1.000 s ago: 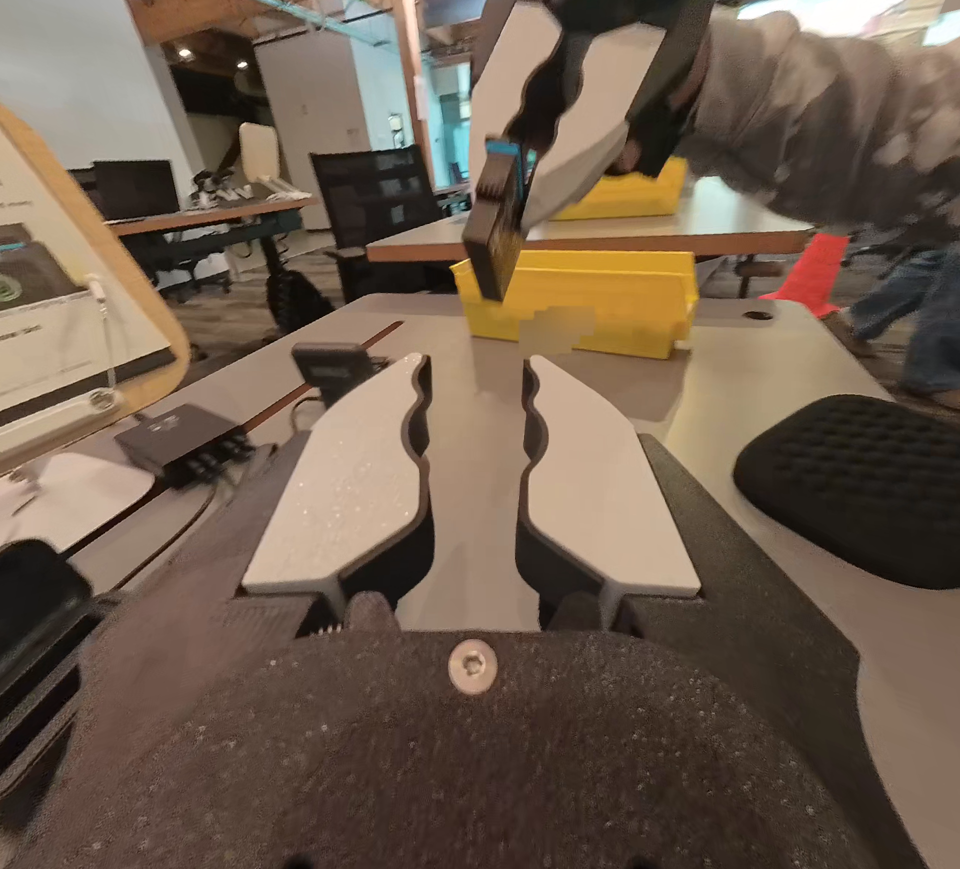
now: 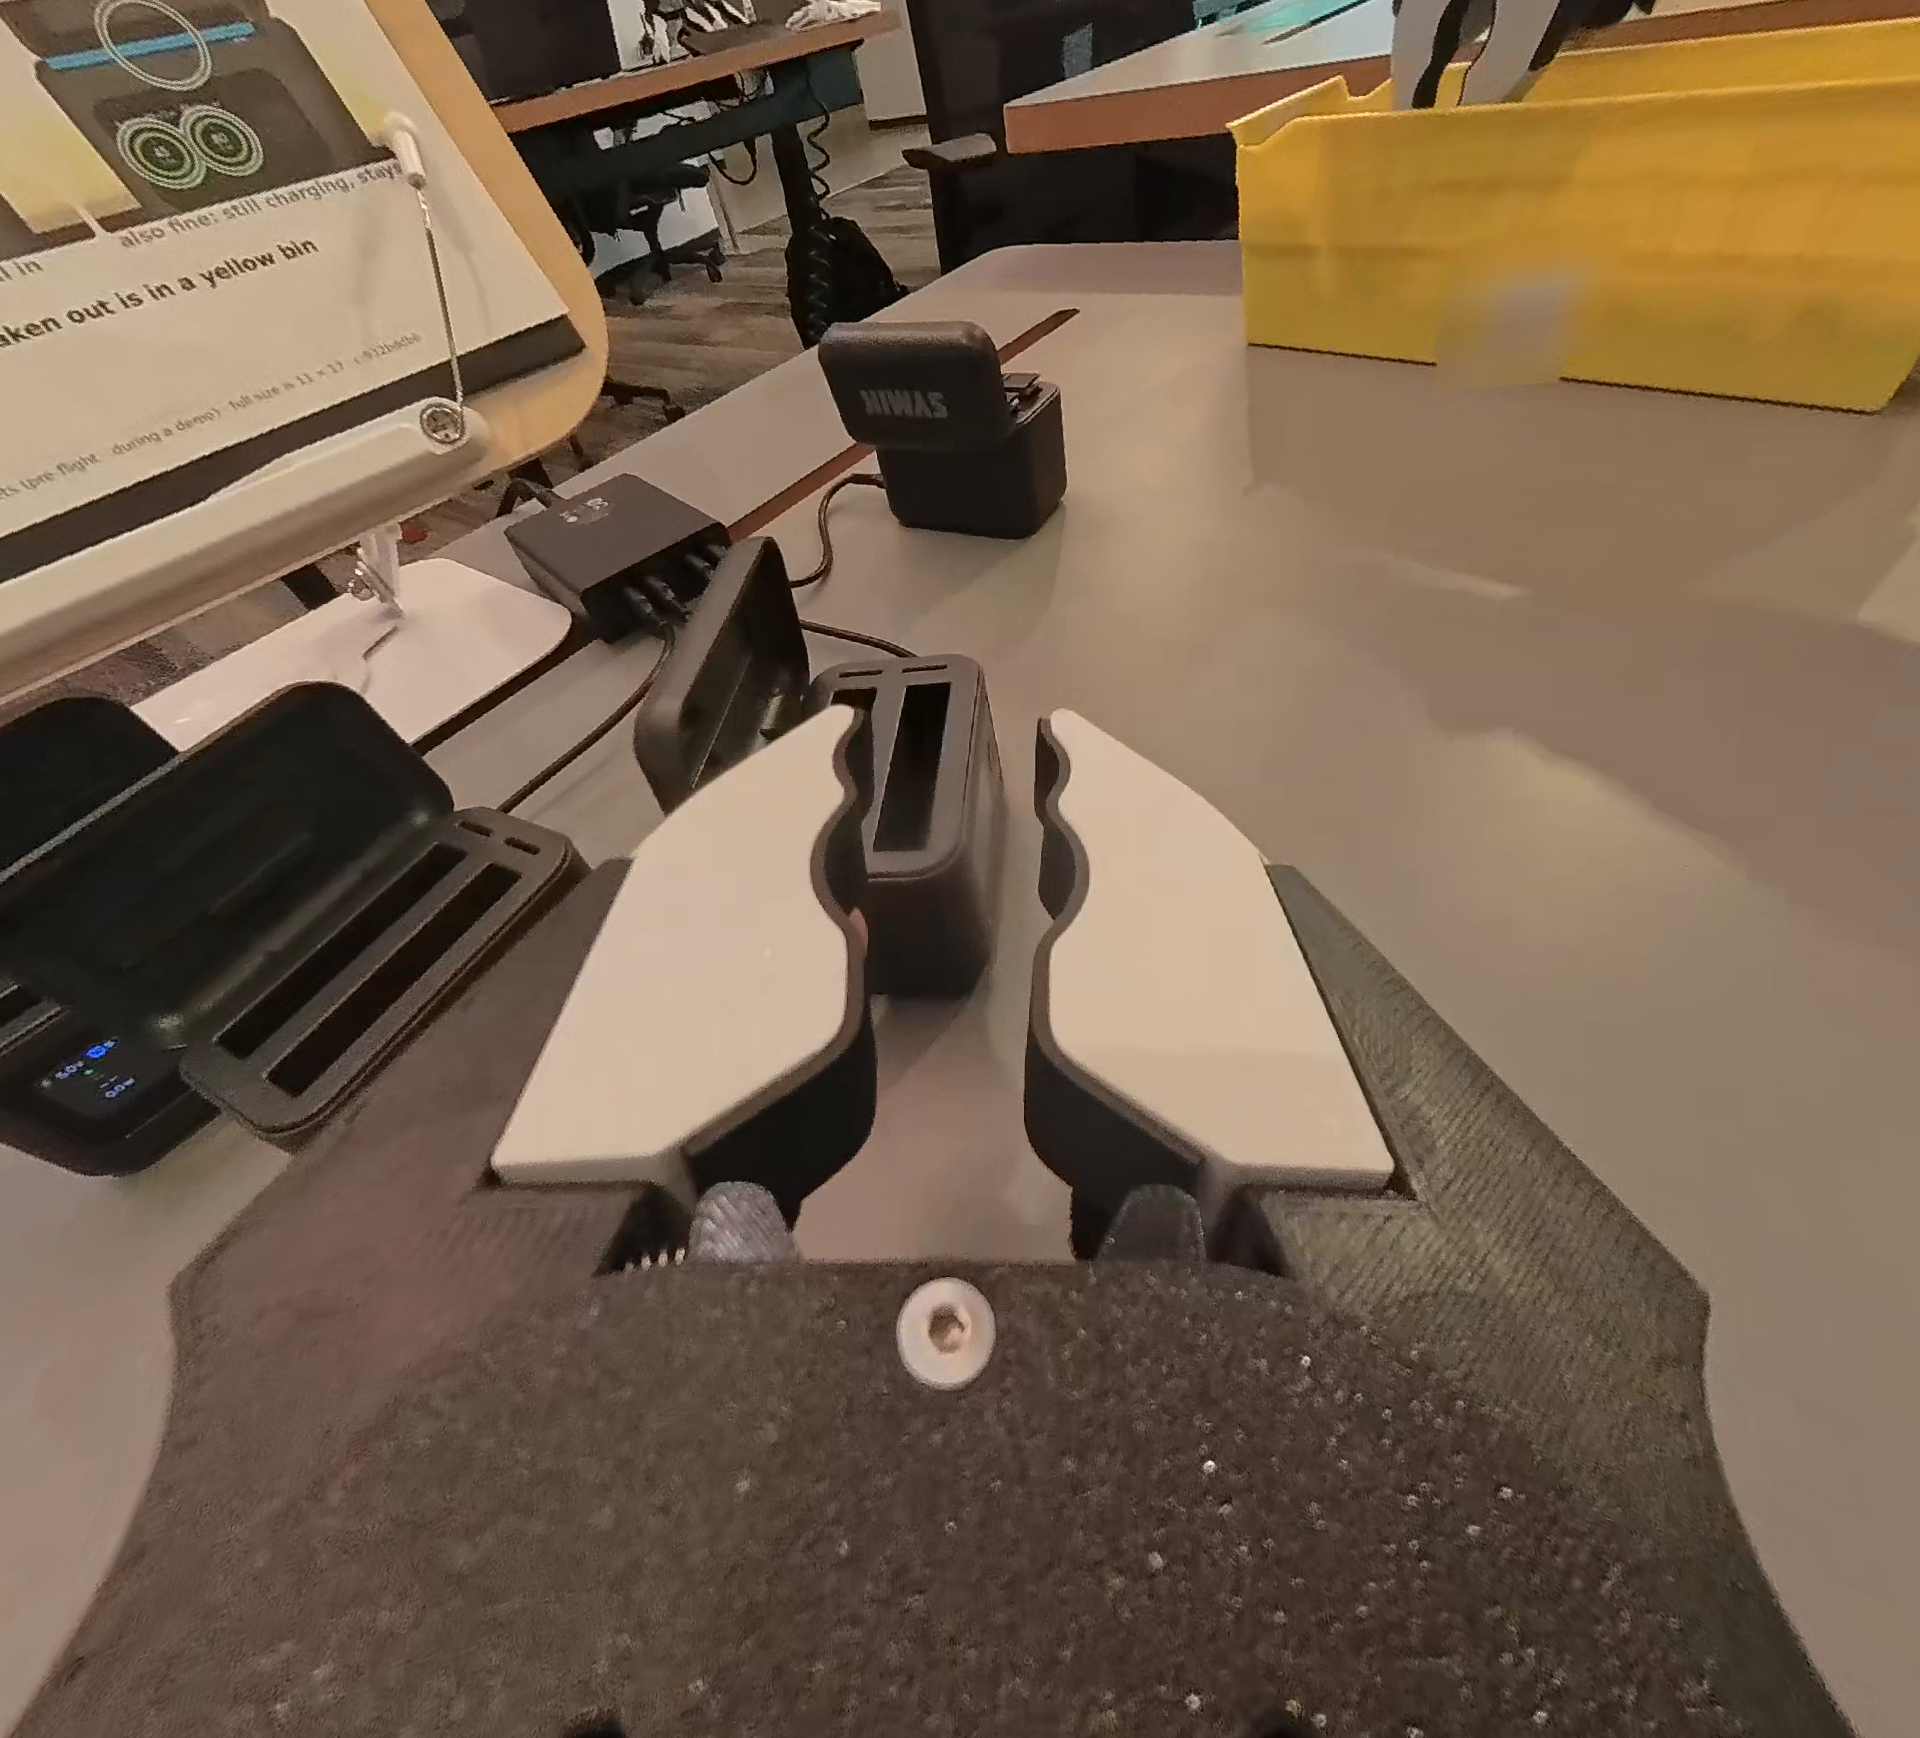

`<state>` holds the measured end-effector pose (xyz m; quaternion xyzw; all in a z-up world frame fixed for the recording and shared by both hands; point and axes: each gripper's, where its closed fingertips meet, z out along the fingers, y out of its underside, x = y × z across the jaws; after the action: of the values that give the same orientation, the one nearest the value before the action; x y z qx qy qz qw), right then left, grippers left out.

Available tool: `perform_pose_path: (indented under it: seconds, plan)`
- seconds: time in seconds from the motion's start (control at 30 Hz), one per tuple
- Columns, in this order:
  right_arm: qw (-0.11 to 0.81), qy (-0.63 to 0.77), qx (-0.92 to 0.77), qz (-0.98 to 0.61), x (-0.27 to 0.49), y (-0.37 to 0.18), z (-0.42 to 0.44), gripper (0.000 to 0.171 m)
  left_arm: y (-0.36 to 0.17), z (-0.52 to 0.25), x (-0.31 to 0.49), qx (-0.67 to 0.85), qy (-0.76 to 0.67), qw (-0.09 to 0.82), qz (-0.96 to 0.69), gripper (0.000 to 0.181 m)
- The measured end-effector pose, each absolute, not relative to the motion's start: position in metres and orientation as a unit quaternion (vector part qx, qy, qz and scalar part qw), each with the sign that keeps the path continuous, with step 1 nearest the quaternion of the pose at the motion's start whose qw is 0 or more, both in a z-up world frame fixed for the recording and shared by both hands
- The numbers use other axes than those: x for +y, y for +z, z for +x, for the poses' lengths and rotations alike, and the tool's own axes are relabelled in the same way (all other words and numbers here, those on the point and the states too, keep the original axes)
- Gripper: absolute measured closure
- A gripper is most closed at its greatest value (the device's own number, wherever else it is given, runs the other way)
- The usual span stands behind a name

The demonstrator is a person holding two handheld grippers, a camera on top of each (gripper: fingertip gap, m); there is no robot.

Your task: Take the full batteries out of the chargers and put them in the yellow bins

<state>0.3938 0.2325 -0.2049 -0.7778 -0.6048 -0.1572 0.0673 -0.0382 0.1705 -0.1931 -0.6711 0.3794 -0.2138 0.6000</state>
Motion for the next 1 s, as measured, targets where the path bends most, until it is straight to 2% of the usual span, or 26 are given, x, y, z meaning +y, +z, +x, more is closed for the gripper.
perform_pose_path:
  seconds: [0.73,0.87,1.0]
  plan:
    - [0.112,-0.226,-0.584,-0.771,0.255,-0.19,0.402,0.145,-0.194,-0.048,0.179,0.369,-0.19,0.602,-0.682,0.15]
    - [0.163,-0.213,-0.569,-0.778,0.257,-0.169,0.387,0.145,-0.19,-0.054,0.182,0.362,-0.181,0.61,-0.681,0.148]
    - [0.269,-0.193,-0.542,-0.772,0.264,-0.13,0.342,0.143,-0.186,-0.061,0.186,0.354,-0.166,0.618,-0.682,0.145]
